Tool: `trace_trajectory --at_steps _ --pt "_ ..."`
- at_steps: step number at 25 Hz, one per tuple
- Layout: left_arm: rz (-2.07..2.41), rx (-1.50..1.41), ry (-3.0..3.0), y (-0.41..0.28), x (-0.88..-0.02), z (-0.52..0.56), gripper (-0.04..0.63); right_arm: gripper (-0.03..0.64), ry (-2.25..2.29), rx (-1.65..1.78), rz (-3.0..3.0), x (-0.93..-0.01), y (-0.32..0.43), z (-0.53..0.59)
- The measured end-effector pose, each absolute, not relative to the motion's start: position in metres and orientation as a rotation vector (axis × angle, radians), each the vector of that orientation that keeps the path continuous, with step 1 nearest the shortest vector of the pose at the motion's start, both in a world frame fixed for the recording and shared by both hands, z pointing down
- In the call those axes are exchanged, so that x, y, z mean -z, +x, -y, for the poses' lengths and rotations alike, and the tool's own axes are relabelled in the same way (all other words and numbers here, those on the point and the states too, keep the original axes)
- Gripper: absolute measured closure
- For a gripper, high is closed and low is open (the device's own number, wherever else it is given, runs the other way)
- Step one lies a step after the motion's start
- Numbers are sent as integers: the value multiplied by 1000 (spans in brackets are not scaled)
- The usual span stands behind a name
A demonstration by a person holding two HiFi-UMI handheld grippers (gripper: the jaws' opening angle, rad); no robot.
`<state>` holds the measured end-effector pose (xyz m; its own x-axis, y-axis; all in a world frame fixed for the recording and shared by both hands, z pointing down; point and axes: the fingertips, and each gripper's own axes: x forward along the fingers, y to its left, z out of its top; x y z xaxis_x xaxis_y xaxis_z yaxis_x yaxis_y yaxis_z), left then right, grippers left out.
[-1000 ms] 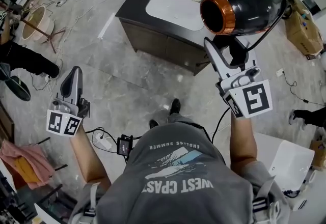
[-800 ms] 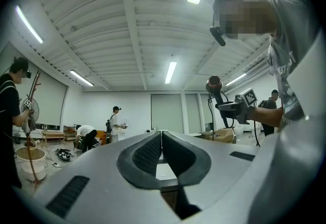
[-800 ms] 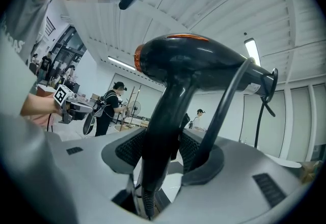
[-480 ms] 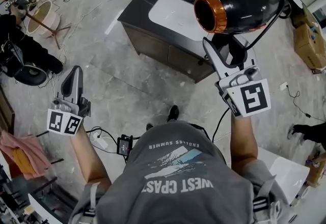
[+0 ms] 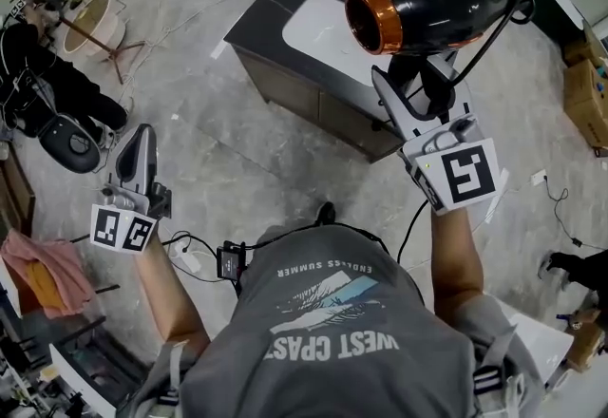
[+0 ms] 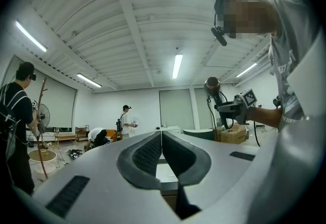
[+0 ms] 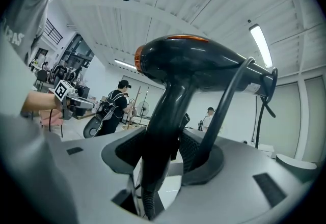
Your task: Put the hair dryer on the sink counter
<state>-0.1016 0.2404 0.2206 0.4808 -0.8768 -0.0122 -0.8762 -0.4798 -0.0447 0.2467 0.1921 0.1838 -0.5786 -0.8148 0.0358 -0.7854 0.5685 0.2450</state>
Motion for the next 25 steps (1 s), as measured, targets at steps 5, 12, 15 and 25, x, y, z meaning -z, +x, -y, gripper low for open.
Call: trace_trajectory --at_steps 5,12,15,25 --pt "-1596 40 -2662 -101 -222 -231 575 394 1340 281 2660 -191 244 -177" --pt "-1561 29 -2706 -107 -235 -199 575 394 1355 258 2624 -200 229 -157" --pt "-1519 13 -2729 -110 -236 -177 575 394 1373 255 2612 -202 221 -147" --pt "-1411 -5 -2789 -131 -231 -104 575 394 1452 222 2564 -202 195 -105"
